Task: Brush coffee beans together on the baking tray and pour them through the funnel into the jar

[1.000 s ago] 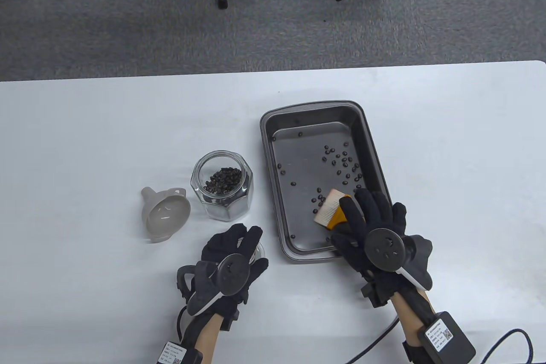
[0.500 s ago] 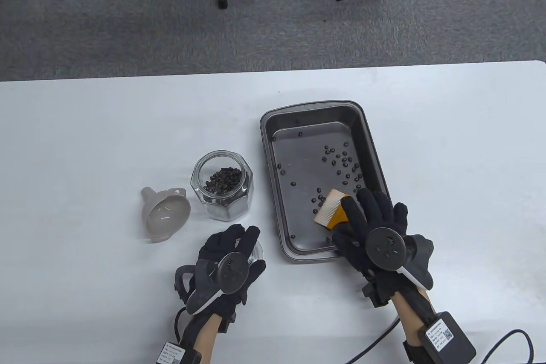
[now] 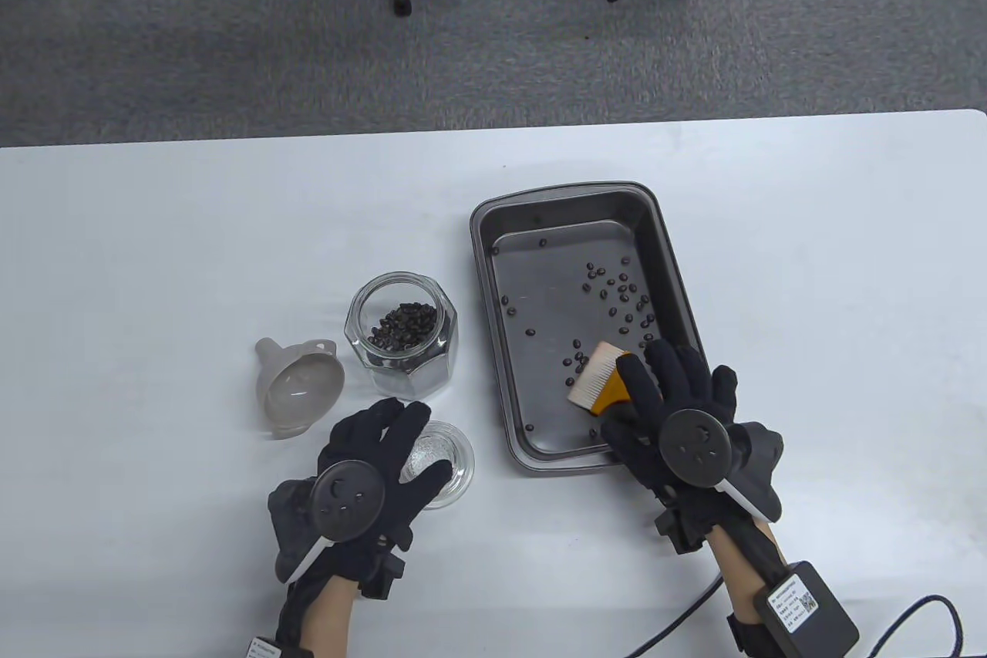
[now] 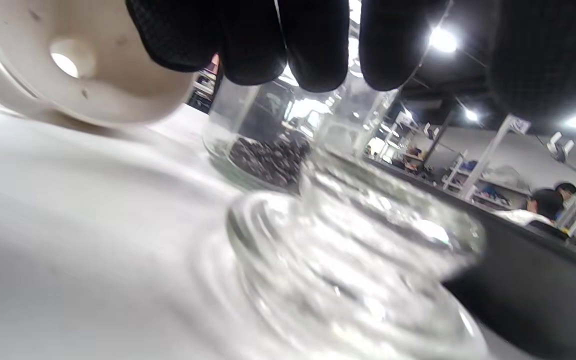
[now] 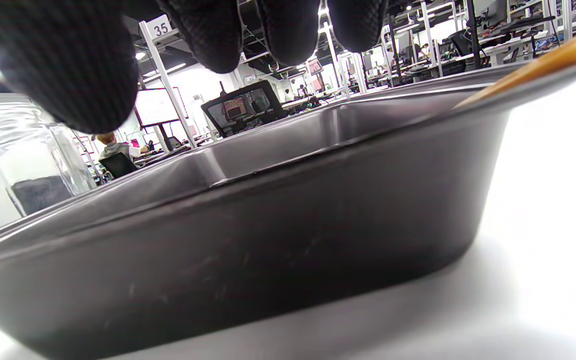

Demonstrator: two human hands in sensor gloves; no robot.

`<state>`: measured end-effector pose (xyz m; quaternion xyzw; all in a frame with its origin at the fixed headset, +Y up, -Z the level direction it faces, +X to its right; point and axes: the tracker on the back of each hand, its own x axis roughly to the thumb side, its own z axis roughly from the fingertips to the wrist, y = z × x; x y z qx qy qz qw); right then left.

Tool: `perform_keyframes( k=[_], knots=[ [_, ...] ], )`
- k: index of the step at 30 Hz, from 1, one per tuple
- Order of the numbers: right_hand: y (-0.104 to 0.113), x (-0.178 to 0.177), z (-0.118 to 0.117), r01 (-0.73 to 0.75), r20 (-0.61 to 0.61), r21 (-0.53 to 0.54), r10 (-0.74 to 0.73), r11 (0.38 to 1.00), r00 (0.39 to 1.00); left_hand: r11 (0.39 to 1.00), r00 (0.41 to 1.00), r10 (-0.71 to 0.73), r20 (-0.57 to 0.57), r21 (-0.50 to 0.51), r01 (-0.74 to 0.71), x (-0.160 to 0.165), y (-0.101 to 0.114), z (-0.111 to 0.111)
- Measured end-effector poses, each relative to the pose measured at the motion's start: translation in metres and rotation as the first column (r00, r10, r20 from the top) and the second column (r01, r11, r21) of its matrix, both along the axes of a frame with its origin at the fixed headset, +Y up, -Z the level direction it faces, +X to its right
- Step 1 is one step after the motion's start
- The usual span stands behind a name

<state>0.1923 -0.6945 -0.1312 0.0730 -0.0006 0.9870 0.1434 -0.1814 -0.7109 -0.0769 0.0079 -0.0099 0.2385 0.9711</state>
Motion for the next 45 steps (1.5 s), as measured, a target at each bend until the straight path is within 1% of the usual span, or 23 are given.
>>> perform_keyframes(
  k=[6,10,11,14,16,21,27,31,35,45],
  knots=[
    [0.001,-0.001,0.001,0.004,-0.004,0.009,-0.004,1.000,1.000,0.994,0.988,0.092,-0.125,0.064,-0.084,-0.035,0.003,0.002],
    [0.001,-0.001,0.002,0.006,-0.008,0.015,-0.006,1.000,1.000,0.986,0.970,0.125,-0.210,0.134,-0.098,-0.054,0.004,0.005],
    [0.000,-0.002,0.001,0.001,-0.011,0.015,-0.001,1.000,1.000,0.980,0.959,0.143,-0.244,0.174,-0.102,-0.060,0.004,0.007],
    [-0.001,-0.003,0.001,0.006,-0.017,0.020,-0.005,1.000,1.000,0.966,0.929,0.177,-0.324,0.240,-0.101,-0.072,0.004,0.010],
    [-0.002,-0.005,0.002,-0.005,-0.022,0.020,0.006,1.000,1.000,0.963,0.909,0.174,-0.380,0.259,-0.076,-0.078,0.004,0.011],
    [-0.003,-0.007,0.002,-0.001,-0.024,0.027,0.001,1.000,1.000,0.968,0.874,0.171,-0.456,0.243,-0.062,-0.092,-0.003,0.008],
    [-0.003,-0.008,0.002,-0.003,-0.024,0.028,0.004,1.000,1.000,0.984,0.849,0.151,-0.506,0.159,-0.080,-0.103,-0.015,0.001],
    [-0.004,-0.008,0.002,-0.007,-0.026,0.028,0.008,1.000,1.000,0.990,0.843,0.141,-0.519,0.091,-0.110,-0.108,-0.024,-0.004],
    [-0.005,-0.009,0.001,-0.011,-0.028,0.027,0.011,1.000,1.000,0.992,0.832,0.126,-0.540,0.053,-0.116,-0.111,-0.030,-0.008],
    [-0.005,-0.011,0.000,-0.009,-0.028,0.025,0.010,1.000,1.000,0.990,0.816,0.111,-0.568,-0.006,-0.140,-0.116,-0.034,-0.013]
  ],
)
